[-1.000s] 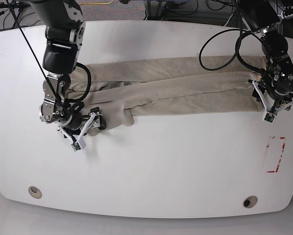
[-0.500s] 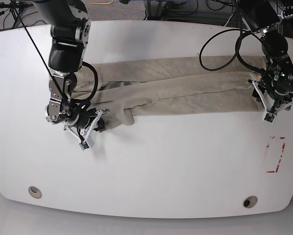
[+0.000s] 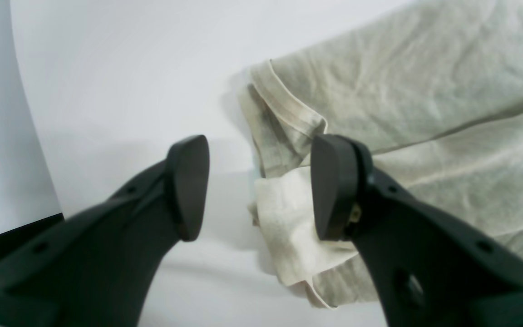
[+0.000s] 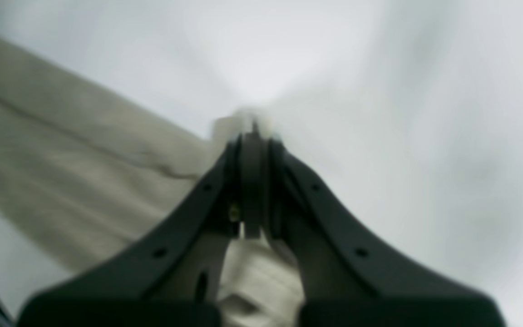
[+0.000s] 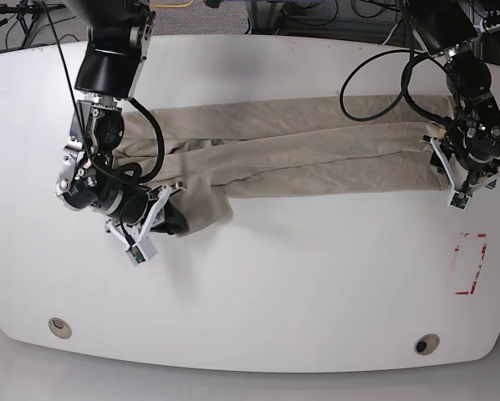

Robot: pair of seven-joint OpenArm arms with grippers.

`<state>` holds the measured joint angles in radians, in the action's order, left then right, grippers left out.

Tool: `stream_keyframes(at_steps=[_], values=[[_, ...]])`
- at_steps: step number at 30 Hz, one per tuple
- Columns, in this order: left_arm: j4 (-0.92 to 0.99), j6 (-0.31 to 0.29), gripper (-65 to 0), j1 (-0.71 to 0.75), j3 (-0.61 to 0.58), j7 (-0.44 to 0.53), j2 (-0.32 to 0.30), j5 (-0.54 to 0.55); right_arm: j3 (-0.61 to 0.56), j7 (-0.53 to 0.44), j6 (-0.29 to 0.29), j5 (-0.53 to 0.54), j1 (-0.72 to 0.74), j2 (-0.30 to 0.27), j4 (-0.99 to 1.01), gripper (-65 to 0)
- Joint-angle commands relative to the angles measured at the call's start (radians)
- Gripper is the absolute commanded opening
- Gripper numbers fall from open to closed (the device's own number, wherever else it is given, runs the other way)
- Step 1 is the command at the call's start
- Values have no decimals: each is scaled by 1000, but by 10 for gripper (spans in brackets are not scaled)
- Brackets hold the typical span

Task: Fold the T-shirt properly
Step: 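Grasp the shirt's end near the right gripper and fold it inward, then press the folded end down with the right gripper and release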

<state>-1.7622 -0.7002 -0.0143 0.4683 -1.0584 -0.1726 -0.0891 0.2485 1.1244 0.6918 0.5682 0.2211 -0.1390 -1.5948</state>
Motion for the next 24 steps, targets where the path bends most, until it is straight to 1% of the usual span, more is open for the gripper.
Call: stream_keyframes(at_steps=[1,6,9,15,19,22,24], values=[[-17,2,-325,-14,2,10,-12,4,2,32,6,72,-42,-9,-66,-650],[-15,2,-325,-14,2,10,-12,4,-2,42,6,152,-157,-9,-120,-650],[5,2,-325,-14,2,10,-12,4,-4,42,6,174,-219,-9,-166,-650],[38,2,-325,-14,2,10,-12,4,-42,42,6,184,-308,-12,-227,-650],[48,2,-325,-14,2,10,-12,4,-90,42,6,184,-343,-40,-253,-650],[51,2,-325,-14,2,10,-12,4,-127,42,6,184,-352,-44,-256,-647],[51,2,-325,-14,2,11,-12,4,-151,42,6,183,-360,-46,-253,-614]])
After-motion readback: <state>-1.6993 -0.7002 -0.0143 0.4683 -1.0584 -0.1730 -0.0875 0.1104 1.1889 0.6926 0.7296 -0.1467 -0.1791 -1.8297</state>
